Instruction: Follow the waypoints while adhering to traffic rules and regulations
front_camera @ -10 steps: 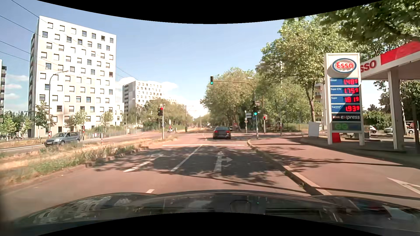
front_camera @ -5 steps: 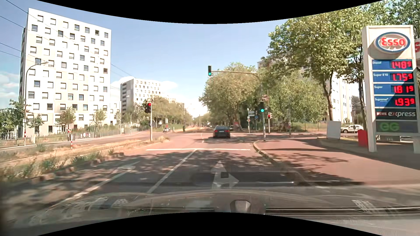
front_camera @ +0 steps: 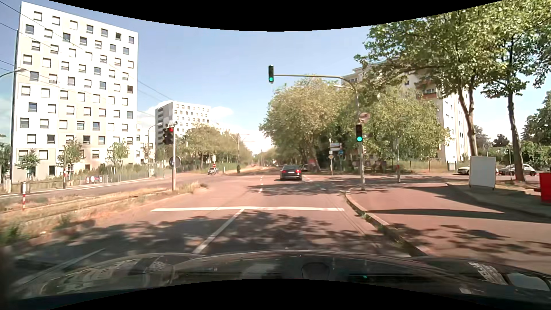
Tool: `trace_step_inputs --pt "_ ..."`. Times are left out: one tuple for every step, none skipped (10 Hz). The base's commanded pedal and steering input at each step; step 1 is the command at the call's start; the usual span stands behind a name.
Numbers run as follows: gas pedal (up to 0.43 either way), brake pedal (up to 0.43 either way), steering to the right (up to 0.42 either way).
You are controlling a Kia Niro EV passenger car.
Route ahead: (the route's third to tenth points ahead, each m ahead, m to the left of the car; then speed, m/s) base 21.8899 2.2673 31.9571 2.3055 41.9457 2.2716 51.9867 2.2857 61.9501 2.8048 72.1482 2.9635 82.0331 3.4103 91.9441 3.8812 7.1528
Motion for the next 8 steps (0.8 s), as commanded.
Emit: trace_step_inputs --pt "0.0 0.0 -0.005" --pt "0.0 0.0 -0.005" --pt "0.0 0.0 -0.005" --pt "0.0 0.0 -0.005" --pt "0.0 0.0 -0.005" --pt "0.0 0.0 -0.005" --pt "0.0 0.0 -0.005" --pt "0.0 0.0 -0.005"
